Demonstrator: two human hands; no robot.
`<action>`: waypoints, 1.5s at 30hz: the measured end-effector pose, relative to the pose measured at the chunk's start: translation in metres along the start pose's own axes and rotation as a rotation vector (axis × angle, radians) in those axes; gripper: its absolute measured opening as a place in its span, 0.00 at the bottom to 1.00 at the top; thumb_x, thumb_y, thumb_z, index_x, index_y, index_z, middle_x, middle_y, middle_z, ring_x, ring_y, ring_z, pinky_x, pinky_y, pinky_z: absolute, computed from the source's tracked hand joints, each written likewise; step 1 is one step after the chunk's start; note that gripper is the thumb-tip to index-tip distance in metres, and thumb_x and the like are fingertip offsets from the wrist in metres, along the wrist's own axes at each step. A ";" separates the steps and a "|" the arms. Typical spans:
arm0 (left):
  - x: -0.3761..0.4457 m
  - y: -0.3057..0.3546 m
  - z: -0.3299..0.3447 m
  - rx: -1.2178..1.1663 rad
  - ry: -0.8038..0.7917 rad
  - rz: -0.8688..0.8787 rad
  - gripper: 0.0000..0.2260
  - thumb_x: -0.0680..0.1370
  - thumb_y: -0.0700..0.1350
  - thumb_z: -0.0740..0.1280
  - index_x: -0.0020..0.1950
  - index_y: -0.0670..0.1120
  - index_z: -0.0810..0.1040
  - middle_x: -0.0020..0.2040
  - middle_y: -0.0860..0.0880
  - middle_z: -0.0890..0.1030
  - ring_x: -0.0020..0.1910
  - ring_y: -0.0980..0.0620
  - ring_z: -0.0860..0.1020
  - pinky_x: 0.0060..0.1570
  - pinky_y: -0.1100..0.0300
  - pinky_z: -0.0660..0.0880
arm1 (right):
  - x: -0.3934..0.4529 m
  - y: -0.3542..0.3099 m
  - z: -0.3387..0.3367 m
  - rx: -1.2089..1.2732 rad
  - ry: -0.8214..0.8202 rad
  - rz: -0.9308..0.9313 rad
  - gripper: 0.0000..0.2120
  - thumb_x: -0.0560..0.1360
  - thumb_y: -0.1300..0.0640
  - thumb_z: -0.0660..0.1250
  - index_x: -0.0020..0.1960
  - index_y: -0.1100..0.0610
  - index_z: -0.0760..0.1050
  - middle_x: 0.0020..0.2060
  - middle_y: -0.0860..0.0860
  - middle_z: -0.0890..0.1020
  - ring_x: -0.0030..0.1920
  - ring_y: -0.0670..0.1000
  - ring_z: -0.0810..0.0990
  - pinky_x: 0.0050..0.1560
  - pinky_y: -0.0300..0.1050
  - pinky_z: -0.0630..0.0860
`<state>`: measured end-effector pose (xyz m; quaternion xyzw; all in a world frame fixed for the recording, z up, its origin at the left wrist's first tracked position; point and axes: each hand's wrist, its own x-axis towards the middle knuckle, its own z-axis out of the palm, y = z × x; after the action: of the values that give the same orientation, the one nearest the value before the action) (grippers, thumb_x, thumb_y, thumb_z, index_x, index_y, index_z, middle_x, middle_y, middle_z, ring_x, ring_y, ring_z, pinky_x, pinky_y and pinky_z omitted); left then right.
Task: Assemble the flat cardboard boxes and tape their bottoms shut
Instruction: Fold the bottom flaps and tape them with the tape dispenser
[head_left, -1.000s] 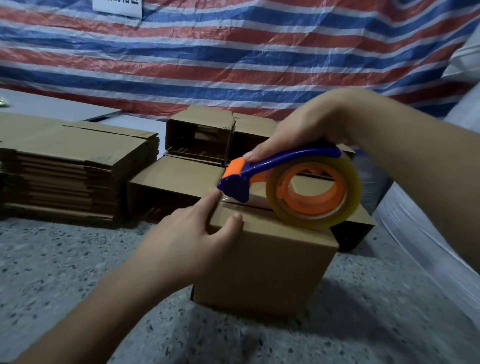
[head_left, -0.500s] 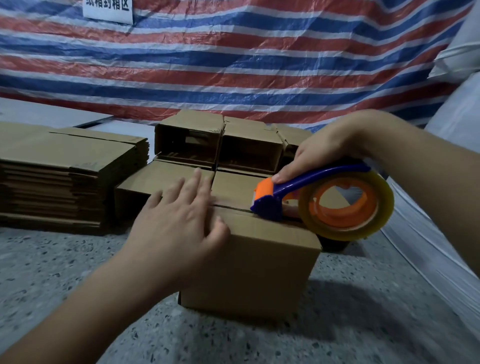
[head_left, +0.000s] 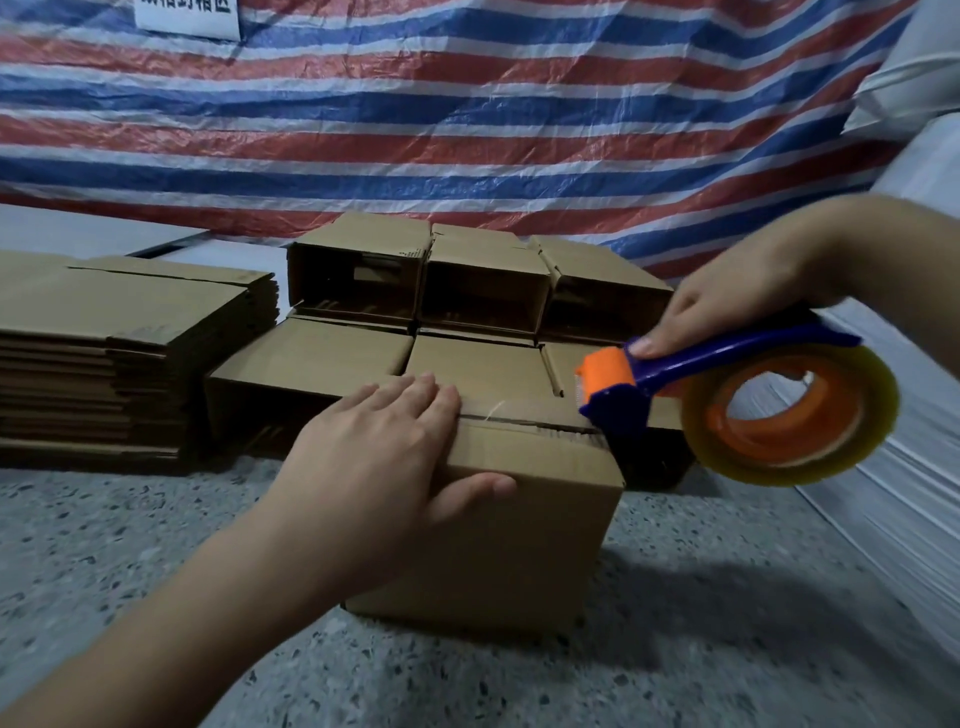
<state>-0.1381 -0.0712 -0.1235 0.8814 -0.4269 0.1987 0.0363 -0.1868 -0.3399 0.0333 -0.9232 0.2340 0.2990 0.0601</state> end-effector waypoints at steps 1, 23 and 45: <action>0.000 0.000 -0.001 -0.004 -0.005 0.002 0.49 0.65 0.74 0.27 0.80 0.54 0.50 0.80 0.52 0.56 0.78 0.55 0.53 0.70 0.62 0.43 | 0.001 0.006 0.004 -0.009 0.004 -0.001 0.42 0.57 0.23 0.66 0.57 0.54 0.82 0.41 0.54 0.87 0.37 0.51 0.84 0.37 0.42 0.79; 0.032 0.052 0.000 -0.079 -0.123 0.159 0.42 0.69 0.72 0.37 0.80 0.53 0.44 0.81 0.52 0.50 0.79 0.54 0.49 0.76 0.55 0.46 | 0.003 0.057 0.009 -0.051 -0.105 0.026 0.40 0.54 0.18 0.69 0.51 0.49 0.85 0.47 0.55 0.87 0.46 0.55 0.86 0.57 0.56 0.80; 0.032 0.052 0.004 -0.054 -0.099 0.185 0.36 0.70 0.73 0.34 0.78 0.63 0.41 0.80 0.50 0.54 0.79 0.52 0.52 0.76 0.52 0.49 | 0.109 0.033 0.233 -0.158 0.957 0.047 0.38 0.77 0.28 0.53 0.76 0.54 0.61 0.46 0.48 0.84 0.44 0.49 0.84 0.30 0.43 0.66</action>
<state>-0.1591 -0.1281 -0.1204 0.8455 -0.5131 0.1461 0.0204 -0.2467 -0.3544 -0.2187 -0.9532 0.2327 -0.1412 -0.1316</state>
